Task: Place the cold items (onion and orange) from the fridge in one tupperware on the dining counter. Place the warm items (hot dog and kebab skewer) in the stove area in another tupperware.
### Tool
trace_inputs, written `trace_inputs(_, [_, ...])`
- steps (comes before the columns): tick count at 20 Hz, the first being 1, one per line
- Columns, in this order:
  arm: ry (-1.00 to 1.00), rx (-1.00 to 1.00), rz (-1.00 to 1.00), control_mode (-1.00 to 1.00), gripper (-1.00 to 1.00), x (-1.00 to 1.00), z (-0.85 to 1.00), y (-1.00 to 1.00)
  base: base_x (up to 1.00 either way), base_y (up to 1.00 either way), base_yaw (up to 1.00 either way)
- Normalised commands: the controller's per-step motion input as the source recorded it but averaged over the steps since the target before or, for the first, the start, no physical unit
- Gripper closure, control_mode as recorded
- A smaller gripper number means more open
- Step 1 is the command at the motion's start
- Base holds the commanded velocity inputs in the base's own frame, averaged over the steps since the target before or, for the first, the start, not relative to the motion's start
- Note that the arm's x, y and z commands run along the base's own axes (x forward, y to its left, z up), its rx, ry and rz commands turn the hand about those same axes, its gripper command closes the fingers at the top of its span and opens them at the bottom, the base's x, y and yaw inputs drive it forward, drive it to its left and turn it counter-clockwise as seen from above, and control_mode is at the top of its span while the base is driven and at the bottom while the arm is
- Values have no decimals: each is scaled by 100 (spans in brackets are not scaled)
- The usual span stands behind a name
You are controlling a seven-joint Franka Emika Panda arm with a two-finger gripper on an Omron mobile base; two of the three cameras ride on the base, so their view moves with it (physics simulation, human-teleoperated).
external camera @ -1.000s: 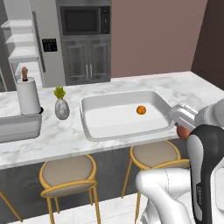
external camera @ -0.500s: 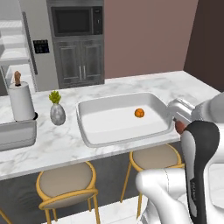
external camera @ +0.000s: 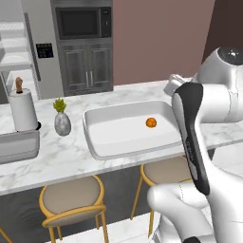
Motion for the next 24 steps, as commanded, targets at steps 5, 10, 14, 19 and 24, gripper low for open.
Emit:
trace_inputs(5, [6,3,16,-100,100,99,-56,8,0,0,0])
trace_inputs(10, [10,-1,13,-100,100,100,-98,37,0,0,0])
trace_inputs(14, [8,-6,4,-100,100,90,-90,48,0,0,0])
trace_inputs(19, [0,0,0,-100,100,80,-56,17,0,0,0])
trace_inputs(24, [0,1,1,-100,100,90,-48,0,0,0,0])
